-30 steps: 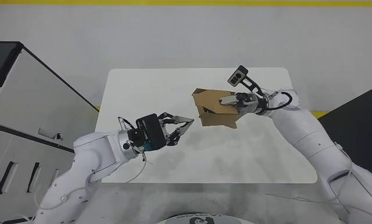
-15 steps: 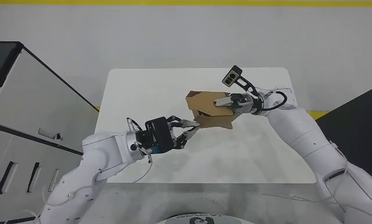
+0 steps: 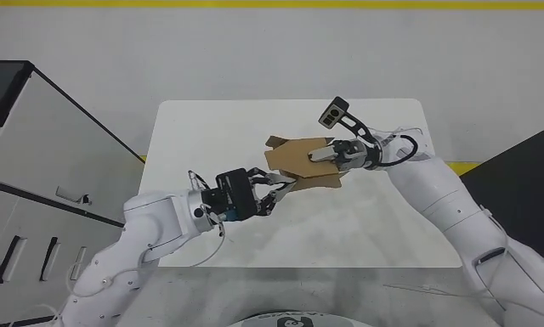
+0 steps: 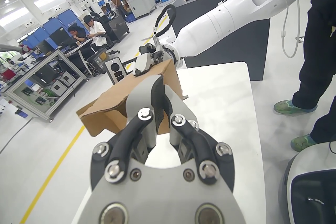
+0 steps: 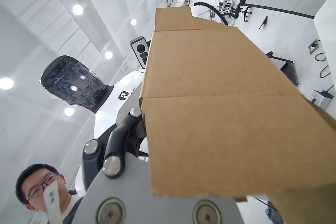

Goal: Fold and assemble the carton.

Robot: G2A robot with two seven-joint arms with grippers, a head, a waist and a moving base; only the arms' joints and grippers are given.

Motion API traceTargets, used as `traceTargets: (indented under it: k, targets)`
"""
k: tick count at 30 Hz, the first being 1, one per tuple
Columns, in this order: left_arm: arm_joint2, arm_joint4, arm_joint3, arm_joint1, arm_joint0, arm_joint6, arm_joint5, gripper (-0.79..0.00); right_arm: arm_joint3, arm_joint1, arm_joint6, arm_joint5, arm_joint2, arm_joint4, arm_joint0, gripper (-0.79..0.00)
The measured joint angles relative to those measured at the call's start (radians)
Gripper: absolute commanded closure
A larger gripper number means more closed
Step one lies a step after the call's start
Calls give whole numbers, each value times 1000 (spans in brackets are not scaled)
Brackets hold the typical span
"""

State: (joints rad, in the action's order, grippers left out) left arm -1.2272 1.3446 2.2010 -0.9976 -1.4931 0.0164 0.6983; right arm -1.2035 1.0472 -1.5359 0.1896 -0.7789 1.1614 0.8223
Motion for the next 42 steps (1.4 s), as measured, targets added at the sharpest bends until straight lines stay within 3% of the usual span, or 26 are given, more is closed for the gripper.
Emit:
traceTargets:
  k: [23,42]
  targets:
    - [-20,8,9,3,-29,-11,-1,0,-27,-17,0,9,19,22,3,0]
    - [-11,3,-8,1,-7,-8,0,0,-13,-10,0,12,45,32,-17,0]
